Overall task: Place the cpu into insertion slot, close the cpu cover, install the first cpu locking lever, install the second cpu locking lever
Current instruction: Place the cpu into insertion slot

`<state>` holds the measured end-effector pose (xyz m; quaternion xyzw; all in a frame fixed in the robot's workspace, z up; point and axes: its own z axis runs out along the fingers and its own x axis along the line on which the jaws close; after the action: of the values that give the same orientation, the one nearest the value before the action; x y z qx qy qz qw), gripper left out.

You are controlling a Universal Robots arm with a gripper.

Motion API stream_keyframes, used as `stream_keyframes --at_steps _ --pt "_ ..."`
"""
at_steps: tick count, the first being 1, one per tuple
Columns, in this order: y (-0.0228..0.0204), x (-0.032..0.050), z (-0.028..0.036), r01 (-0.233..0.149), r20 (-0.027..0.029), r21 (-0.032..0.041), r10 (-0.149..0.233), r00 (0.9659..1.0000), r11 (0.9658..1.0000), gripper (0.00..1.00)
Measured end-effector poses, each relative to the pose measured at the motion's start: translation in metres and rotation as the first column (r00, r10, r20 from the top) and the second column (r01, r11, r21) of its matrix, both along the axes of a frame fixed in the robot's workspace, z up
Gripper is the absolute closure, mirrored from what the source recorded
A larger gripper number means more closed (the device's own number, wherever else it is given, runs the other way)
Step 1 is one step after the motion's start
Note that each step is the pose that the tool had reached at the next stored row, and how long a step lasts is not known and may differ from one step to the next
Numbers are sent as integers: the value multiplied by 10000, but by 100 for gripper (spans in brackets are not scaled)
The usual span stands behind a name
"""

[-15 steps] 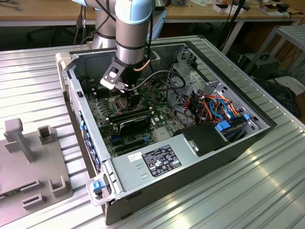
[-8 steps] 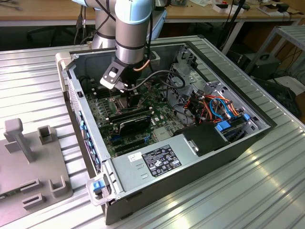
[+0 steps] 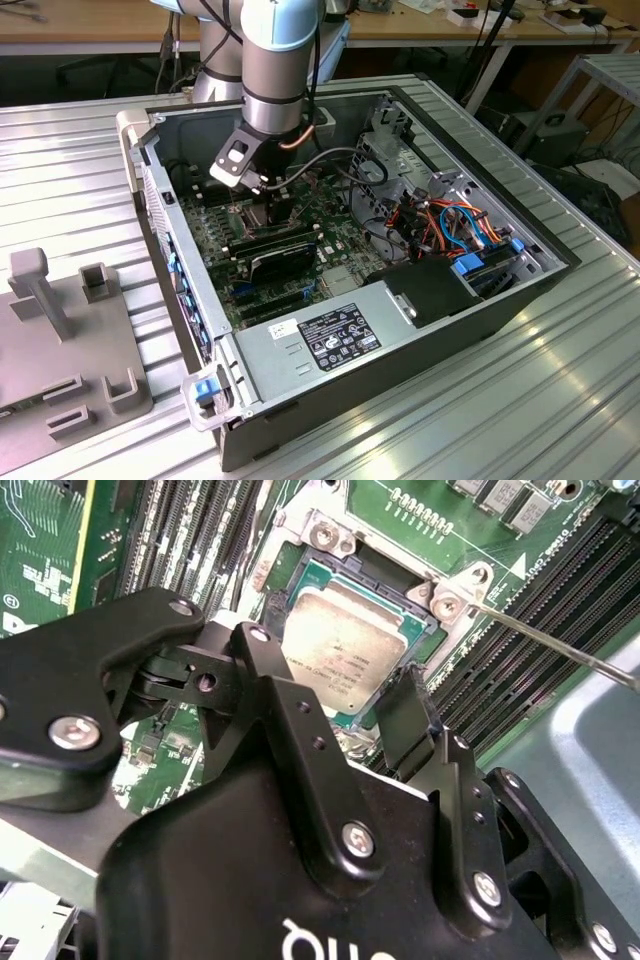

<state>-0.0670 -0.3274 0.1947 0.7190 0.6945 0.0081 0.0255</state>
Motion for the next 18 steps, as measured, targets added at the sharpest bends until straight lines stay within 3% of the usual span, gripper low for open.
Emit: stream_keyframes --at_steps 12,18 --pt "1 -6 2 2 1 15 -2 10000 10000 38" --pt "0 -6 72 -2 -15 15 2 10000 10000 38"
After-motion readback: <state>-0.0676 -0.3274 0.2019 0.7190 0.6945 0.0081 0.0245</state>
